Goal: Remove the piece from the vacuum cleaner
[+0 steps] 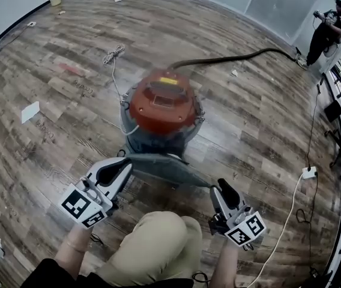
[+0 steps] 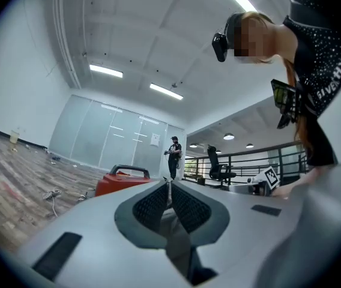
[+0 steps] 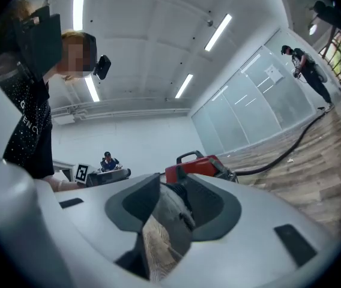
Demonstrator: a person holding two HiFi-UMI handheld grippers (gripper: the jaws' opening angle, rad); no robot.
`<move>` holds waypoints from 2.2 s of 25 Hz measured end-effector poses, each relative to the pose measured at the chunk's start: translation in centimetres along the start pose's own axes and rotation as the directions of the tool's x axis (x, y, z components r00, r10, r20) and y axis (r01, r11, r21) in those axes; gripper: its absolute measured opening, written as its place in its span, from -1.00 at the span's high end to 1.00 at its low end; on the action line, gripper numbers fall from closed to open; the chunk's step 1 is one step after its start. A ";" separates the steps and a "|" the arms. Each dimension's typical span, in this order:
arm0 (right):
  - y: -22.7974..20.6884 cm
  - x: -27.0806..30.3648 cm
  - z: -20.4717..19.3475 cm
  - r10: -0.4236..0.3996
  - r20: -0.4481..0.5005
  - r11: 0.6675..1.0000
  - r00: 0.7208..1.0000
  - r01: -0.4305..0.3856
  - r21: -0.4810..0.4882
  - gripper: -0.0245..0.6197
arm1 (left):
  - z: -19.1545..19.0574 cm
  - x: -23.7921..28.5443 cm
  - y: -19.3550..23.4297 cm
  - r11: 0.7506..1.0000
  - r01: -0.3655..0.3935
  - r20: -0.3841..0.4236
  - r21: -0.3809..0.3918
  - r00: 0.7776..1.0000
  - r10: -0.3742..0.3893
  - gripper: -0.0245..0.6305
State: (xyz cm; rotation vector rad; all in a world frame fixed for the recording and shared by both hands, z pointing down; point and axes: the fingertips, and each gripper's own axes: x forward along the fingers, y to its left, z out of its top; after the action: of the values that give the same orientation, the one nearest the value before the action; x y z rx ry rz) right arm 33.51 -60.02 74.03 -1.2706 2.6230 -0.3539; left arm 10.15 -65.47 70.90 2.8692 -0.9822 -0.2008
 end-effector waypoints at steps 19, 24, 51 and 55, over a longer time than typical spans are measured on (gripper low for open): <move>0.0 3.7 -6.0 -0.089 -0.206 0.980 0.974 0.048 -0.196 0.78 | -8.2 1.5 2.7 0.983 -0.057 -0.327 0.174 0.938 0.112 0.84; 1.5 3.3 -6.7 -0.090 -0.199 0.980 0.976 0.052 -0.190 0.80 | -9.1 0.2 0.4 0.986 -0.026 -0.355 0.167 0.931 0.085 0.85; 2.5 0.6 -3.2 -0.112 -0.043 0.993 0.993 0.111 -0.033 -0.39 | -6.6 -1.3 -1.8 0.996 -0.047 -0.201 0.072 0.978 0.061 0.41; 1.6 0.3 -3.0 -0.195 -0.073 0.977 0.978 0.188 -0.099 0.90 | -7.0 -0.1 -2.7 0.990 -0.017 -0.264 0.142 0.963 0.054 0.90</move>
State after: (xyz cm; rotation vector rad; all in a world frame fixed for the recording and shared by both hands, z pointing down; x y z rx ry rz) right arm 31.30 -58.89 76.37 -1.5779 2.6167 -0.3262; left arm 12.77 -62.89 77.40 2.8935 -1.0287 0.2634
